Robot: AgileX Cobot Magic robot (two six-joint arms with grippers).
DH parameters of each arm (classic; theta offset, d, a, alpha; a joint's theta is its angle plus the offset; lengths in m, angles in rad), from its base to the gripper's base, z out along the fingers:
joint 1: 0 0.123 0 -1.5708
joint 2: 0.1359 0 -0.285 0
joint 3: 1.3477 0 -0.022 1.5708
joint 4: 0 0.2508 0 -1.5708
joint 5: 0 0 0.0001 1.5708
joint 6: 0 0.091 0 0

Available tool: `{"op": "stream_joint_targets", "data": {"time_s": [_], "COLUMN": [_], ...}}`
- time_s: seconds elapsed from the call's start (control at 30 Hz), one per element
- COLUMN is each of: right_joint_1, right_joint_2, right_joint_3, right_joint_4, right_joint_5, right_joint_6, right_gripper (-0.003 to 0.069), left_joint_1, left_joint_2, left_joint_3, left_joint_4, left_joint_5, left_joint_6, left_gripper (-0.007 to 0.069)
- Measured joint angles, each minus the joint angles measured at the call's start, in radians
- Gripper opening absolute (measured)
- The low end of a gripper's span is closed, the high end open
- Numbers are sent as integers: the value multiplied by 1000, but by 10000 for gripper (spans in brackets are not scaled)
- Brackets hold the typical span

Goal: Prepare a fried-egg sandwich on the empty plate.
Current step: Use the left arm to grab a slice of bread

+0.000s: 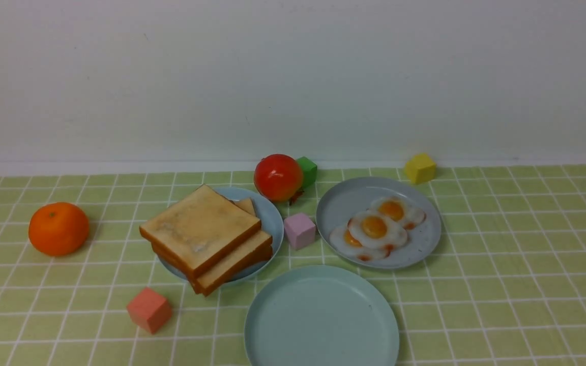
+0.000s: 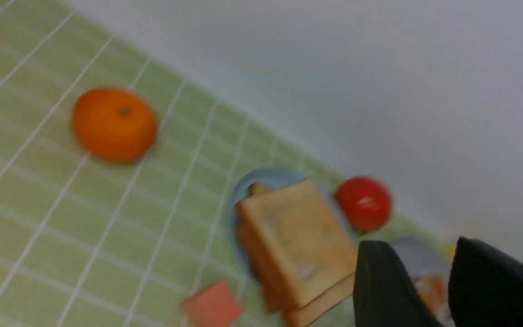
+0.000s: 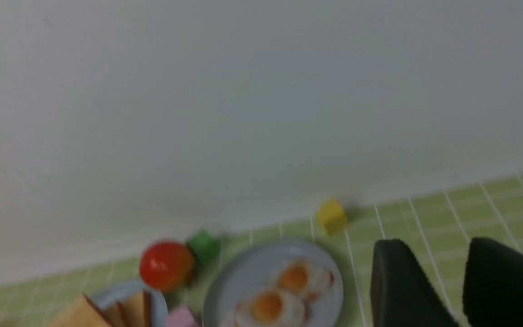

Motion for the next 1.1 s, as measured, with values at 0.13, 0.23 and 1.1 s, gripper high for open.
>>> {"op": "stream_joint_targets", "data": {"time_s": [0.13,0.23,1.1], "right_joint_1": [0,0,0], "right_joint_2": [91,151,212], "right_joint_3": [0,0,1], "right_joint_4": [71,162,443], "right_joint_5": [160,240,296], "right_joint_6": [-18,-97,-415], "right_gripper": [241,241,241], "left_joint_1": [0,0,0], "left_joint_2": [172,301,993], "left_joint_3": [0,0,-426], "left_joint_4": [-12,-61,-461], "left_joint_5": [76,78,58], "left_joint_6": [5,45,457], "left_gripper": [239,239,421]}}
